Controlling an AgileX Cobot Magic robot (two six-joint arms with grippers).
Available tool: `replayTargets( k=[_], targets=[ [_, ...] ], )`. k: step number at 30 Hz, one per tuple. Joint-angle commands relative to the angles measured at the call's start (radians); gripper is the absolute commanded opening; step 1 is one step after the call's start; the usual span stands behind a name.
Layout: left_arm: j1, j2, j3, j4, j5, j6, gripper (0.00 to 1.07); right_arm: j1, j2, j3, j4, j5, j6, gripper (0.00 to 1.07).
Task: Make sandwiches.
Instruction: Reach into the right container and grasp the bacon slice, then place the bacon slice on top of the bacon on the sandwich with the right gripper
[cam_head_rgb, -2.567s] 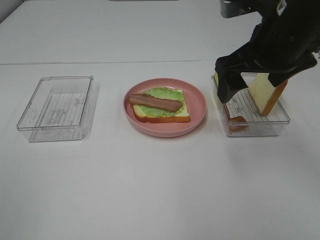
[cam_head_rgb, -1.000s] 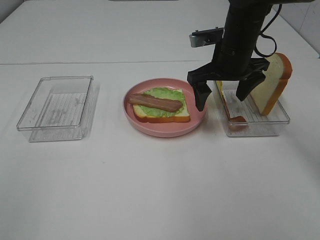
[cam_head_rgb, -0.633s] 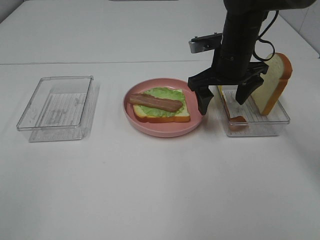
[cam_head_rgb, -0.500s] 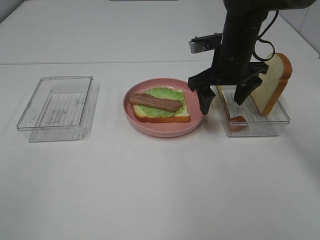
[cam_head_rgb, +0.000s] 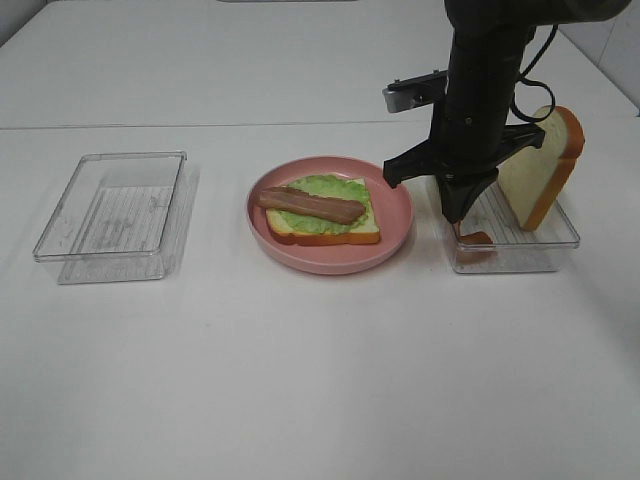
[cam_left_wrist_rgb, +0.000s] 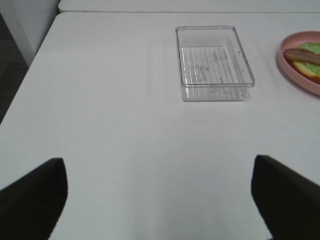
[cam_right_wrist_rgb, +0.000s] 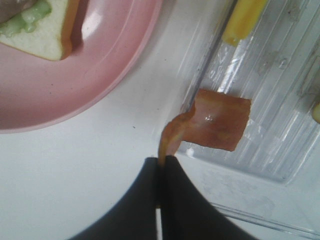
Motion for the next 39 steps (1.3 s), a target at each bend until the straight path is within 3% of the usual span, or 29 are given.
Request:
replayTargets(
  k=[1,21,23,26,28,31,39],
  targets=[
    [0.002,-0.013,0.001,-0.009,-0.004,0.000,0.91,-0.002,0.002,-0.002,-0.044,0.006,0.019,0.00],
    [0.002,-0.013,0.001,-0.009,-0.004,0.000,0.91,0.001,-0.166,-0.015,-0.077,0.110,-0.002,0.00],
    [0.002,-0.013,0.001,-0.009,-0.004,0.000,0.91,0.003,-0.197,-0.081,-0.067,0.177,-0.018,0.00],
    [0.002,-0.013,0.001,-0.009,-0.004,0.000,0.91,0.007,-0.202,-0.098,-0.062,0.188,-0.024,0.00],
    [0.002,-0.013,0.001,-0.009,-0.004,0.000,0.91,0.037,-0.212,-0.192,-0.039,0.231,-0.034,0.00],
    [0.002,-0.013,0.001,-0.009,-0.004,0.000,0.91,0.073,-0.209,-0.251,-0.029,0.233,-0.034,0.00],
    [0.002,-0.013,0.001,-0.009,-0.004,0.000,0.91,0.146,-0.206,-0.282,0.030,0.141,-0.021,0.00]
  ],
)
